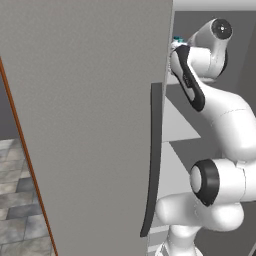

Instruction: Take the bottled waters from the counter and place them in the freezer to freeze. Close the freezer door after placing the bottles.

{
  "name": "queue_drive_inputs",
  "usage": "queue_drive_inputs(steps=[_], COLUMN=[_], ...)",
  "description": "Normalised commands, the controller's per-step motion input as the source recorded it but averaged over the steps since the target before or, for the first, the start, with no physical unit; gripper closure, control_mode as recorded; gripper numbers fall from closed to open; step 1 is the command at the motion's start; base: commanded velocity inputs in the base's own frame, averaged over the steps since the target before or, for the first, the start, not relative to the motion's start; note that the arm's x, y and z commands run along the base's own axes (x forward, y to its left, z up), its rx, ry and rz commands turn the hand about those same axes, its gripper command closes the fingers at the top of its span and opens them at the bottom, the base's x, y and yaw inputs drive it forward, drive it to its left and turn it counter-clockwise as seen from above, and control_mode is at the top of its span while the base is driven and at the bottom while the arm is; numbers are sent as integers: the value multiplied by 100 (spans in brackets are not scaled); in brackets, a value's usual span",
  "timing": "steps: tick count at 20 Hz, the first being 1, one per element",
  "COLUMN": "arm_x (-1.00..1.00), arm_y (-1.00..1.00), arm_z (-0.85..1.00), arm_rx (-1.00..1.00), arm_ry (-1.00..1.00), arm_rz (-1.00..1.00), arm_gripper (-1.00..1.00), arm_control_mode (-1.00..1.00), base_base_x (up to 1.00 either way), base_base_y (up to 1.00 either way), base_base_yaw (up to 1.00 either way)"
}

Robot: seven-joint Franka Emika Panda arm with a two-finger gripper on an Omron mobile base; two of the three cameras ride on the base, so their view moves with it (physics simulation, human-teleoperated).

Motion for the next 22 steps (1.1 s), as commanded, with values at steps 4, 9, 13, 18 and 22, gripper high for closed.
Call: queue_drive_inputs(steps=[4,9,13,18,22], arm_x=[-71,-99,-100,-100,-86], arm_y=[0,0,1,13,26], arm_z=[0,0,0,0,0], arm_rx=[0,0,0,0,0], arm_ry=[0,-1,-4,-2,1], arm_rz=[0,-2,-3,-3,-4], arm_gripper=[-100,-100,-100,-100,-100], arm_control_mode=[-100,-100,-100,-100,-100], base_base_x=[0,0,0,0,0], base_base_y=[0,0,0,0,0], base_base_yaw=[0,0,0,0,0])
